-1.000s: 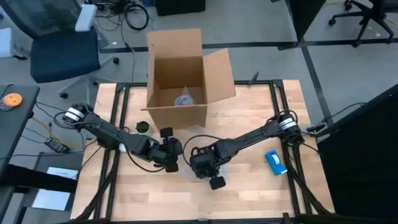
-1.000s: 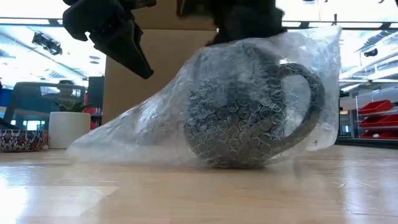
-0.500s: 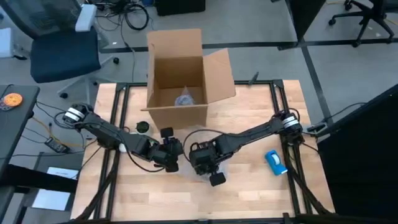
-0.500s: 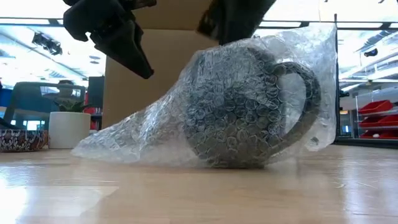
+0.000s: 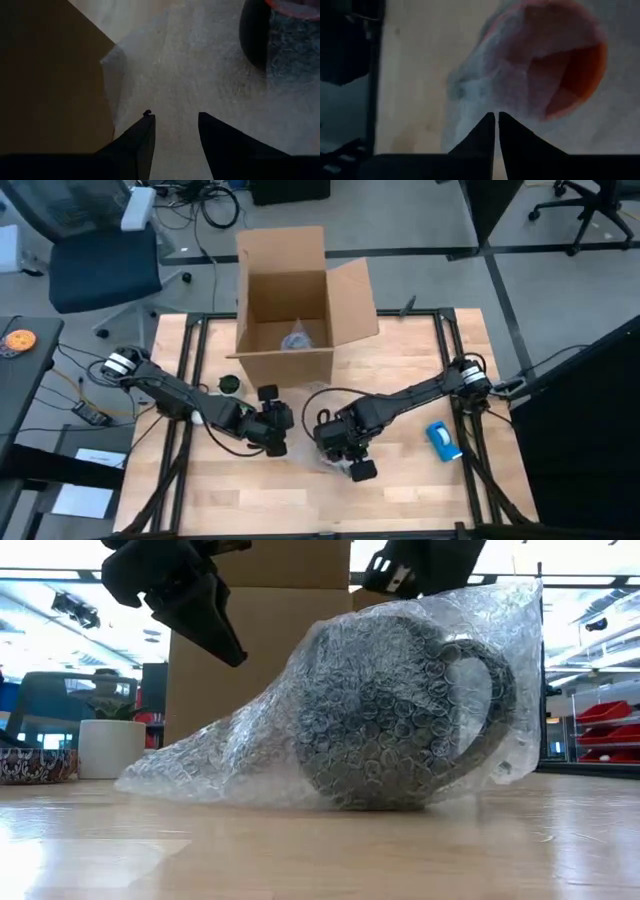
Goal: Wrap mug
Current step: Wrap the black mug with bubble wrap
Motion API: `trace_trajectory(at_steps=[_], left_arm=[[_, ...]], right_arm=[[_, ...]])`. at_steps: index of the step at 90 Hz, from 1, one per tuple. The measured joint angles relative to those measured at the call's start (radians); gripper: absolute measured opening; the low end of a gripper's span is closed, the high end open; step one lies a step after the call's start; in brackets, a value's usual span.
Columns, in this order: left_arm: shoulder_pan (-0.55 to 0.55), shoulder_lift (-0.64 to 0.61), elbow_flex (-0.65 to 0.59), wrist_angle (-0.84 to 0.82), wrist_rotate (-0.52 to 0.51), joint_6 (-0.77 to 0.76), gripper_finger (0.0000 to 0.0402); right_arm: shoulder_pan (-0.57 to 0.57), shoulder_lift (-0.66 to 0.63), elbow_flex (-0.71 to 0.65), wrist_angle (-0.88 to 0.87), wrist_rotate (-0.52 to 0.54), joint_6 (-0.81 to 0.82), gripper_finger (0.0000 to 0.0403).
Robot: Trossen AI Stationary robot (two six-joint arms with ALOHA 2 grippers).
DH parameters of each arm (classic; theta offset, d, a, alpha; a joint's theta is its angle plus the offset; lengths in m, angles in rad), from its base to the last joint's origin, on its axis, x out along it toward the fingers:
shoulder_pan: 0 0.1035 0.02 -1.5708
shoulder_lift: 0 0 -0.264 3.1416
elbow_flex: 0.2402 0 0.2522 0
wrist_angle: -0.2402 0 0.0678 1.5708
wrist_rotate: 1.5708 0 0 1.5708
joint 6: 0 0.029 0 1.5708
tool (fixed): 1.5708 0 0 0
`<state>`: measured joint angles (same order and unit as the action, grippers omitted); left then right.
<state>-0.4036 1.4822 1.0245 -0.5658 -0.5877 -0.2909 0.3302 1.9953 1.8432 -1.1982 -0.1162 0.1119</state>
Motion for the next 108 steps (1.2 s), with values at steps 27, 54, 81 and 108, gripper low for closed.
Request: trace_trajectory(at_steps=[27, 54, 81, 108], left_arm=[[0.004, 0.0, 0.0, 0.032, -0.006, 0.014, 0.0131], [0.004, 0.018, 0.001, 0.154, -0.005, 0.025, 0.0131], [0.003, 0.189, 0.001, 0.199, 0.069, 0.031, 0.0131], [0.003, 0.266, 0.001, 0.268, 0.075, 0.059, 0.0131]], right_arm=[[-0.031, -0.004, -0.137, 0.143, -0.031, -0.01, 0.0], [-0.041, 0.0, -0.153, 0.272, -0.022, -0.062, 0.0], [-0.044, 0.0, -0.199, 0.353, -0.037, -0.052, 0.0], [-0.024, -0.002, -0.158, 0.301, 0.031, -0.028, 0.0]])
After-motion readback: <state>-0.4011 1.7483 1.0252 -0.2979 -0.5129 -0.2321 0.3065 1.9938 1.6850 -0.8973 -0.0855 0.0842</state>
